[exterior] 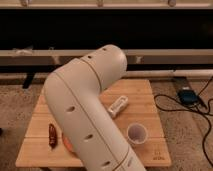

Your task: Place the white sponge in the ceramic bowl

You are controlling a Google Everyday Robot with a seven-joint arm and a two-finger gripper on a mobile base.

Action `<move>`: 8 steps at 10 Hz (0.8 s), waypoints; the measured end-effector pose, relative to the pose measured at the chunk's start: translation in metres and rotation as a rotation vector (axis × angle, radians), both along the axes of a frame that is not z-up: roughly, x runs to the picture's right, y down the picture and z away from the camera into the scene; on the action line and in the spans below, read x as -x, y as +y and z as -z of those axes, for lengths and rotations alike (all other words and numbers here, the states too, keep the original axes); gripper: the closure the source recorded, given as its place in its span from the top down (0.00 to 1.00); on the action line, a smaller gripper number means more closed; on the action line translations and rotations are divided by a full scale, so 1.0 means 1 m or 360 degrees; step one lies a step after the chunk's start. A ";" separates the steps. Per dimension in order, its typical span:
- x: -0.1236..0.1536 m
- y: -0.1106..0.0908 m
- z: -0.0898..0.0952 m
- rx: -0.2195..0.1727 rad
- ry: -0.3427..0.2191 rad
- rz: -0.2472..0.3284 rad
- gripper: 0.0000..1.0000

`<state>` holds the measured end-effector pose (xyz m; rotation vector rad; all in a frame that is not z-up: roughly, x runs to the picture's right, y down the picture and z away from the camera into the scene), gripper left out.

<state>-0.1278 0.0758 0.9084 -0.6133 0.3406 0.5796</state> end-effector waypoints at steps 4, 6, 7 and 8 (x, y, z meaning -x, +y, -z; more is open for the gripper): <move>0.003 0.020 -0.003 0.0050 0.0009 0.0002 0.80; 0.003 0.026 -0.006 0.0062 0.0010 0.0006 0.67; 0.001 0.028 -0.007 0.0068 0.0011 0.0011 0.55; -0.002 0.029 -0.007 0.0072 0.0012 0.0014 0.45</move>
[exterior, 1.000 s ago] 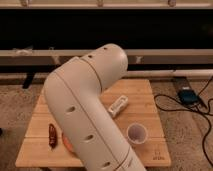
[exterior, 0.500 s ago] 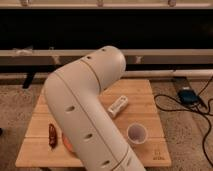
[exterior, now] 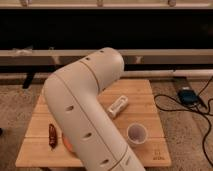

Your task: Place the white sponge in the ceramic bowl

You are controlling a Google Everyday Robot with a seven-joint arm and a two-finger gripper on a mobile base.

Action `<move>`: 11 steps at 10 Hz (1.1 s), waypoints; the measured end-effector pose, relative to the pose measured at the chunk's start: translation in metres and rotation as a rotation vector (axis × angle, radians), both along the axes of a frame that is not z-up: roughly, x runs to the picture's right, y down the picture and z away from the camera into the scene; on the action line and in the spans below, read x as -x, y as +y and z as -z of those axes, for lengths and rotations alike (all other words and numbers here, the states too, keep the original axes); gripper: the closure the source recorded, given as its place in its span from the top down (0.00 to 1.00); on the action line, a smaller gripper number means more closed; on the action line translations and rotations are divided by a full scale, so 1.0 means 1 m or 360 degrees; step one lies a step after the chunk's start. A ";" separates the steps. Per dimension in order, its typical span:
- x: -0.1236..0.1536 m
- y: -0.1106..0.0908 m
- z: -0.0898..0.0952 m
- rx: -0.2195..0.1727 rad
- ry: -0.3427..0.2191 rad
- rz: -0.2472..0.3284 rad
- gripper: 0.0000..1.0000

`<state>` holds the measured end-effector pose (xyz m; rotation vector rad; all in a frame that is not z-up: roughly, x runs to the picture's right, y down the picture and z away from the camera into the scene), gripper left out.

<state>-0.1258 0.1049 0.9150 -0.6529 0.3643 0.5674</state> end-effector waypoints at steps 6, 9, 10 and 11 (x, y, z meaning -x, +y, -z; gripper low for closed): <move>-0.017 -0.012 0.025 -0.0035 -0.0056 -0.0076 0.00; -0.020 -0.057 0.068 -0.0157 -0.0162 -0.0136 0.00; -0.021 -0.072 0.084 -0.0202 -0.0201 -0.0146 0.00; -0.021 -0.083 0.099 -0.0235 -0.0236 -0.0154 0.00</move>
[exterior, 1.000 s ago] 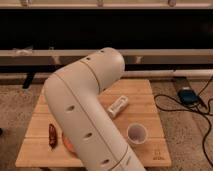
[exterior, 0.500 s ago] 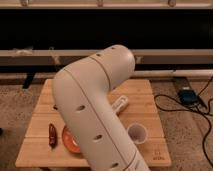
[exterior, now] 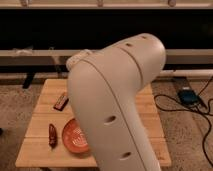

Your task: Place the white sponge in the ceramic bowl

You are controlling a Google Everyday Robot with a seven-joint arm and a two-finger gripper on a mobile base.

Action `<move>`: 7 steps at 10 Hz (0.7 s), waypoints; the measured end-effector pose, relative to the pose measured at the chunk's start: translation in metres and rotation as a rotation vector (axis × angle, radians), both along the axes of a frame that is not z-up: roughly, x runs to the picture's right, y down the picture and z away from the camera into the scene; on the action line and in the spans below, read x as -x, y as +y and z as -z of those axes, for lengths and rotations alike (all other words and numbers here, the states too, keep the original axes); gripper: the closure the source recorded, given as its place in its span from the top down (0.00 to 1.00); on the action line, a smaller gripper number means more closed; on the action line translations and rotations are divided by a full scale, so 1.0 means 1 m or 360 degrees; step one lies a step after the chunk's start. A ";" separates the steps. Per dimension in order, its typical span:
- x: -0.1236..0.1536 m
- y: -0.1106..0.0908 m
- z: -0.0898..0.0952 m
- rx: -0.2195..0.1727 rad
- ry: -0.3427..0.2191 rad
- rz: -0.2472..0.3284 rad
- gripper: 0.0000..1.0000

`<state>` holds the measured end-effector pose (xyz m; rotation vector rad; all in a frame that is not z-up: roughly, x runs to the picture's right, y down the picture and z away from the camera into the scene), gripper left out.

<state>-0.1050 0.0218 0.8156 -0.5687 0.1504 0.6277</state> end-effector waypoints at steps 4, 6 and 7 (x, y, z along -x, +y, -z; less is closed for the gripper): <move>-0.016 -0.010 0.072 -0.0051 -0.0137 0.0031 0.00; -0.010 0.025 0.106 0.0042 -0.0220 0.0101 0.00; -0.009 0.047 0.118 0.0108 -0.0254 0.0139 0.00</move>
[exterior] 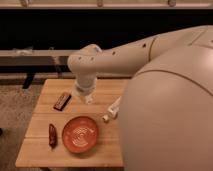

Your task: Place the white sponge in the ceramic bowl

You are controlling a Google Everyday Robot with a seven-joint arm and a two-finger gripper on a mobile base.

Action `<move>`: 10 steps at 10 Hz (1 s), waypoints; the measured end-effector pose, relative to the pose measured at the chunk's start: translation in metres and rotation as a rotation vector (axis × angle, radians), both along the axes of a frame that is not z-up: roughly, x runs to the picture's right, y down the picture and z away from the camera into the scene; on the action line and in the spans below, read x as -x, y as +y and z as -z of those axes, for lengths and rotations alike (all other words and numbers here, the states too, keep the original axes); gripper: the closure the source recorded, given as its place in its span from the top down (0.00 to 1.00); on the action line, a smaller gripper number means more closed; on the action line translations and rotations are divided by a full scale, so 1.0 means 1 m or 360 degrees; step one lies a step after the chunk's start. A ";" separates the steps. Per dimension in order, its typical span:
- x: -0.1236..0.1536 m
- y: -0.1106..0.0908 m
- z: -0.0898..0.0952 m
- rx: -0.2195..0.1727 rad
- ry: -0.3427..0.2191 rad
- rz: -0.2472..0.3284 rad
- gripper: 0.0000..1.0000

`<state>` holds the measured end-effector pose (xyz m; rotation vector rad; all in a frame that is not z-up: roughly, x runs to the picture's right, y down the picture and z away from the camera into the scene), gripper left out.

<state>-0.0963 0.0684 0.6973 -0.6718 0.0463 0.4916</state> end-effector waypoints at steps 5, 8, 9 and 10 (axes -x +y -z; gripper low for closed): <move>0.011 0.098 0.040 0.0375 -0.0250 0.0330 0.31; 0.034 0.115 0.014 0.0388 -0.0287 0.0451 0.60; 0.045 0.121 0.004 0.0396 -0.0293 0.0499 0.70; 0.046 0.124 -0.003 0.0403 -0.0283 0.0523 0.77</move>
